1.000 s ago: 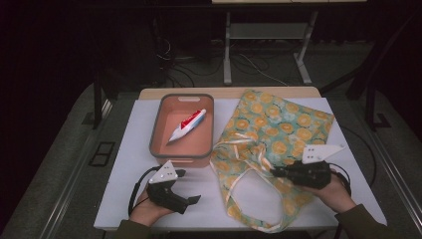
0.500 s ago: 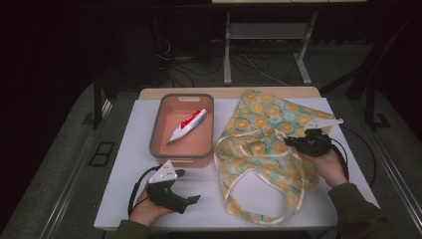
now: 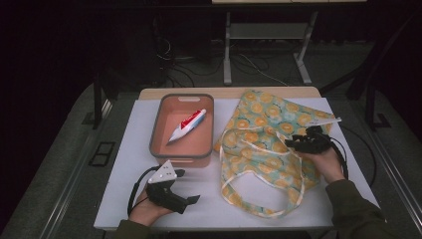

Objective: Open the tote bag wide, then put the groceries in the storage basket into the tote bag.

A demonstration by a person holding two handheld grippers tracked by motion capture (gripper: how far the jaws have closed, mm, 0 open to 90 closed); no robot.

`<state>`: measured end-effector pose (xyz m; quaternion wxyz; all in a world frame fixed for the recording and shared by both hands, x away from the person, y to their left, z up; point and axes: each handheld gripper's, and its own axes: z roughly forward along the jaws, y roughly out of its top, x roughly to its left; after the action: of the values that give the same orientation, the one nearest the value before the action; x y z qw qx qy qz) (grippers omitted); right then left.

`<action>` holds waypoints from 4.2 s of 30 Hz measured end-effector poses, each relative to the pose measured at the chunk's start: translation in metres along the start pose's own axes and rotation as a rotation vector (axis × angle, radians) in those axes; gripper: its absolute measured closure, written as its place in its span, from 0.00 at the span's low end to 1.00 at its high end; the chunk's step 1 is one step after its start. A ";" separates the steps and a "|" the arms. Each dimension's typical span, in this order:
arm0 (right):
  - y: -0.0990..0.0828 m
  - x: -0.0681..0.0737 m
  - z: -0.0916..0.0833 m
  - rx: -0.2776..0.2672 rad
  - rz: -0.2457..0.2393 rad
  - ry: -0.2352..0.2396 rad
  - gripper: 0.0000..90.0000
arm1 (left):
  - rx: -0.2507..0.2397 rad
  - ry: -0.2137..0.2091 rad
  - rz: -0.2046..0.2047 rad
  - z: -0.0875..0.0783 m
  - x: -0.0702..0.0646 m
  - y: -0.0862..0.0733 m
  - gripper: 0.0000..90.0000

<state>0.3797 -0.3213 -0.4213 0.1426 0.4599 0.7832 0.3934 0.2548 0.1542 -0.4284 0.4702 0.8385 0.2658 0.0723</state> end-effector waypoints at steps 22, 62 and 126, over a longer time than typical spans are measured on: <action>-0.011 0.072 0.025 0.216 -0.379 0.197 0.53 | 0.000 -0.002 0.003 0.000 -0.001 0.000 0.00; 0.011 0.063 -0.025 -0.113 -0.134 0.184 1.00 | 0.000 0.001 0.006 0.000 0.000 0.001 0.00; 0.018 0.049 -0.015 -0.143 -0.114 0.163 1.00 | 0.043 0.273 -0.066 0.054 0.158 0.116 0.34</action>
<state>0.3558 -0.2826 -0.3909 0.1328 0.3698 0.7871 0.4756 0.4524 0.1468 -0.3826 0.4137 0.8216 0.3562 0.1644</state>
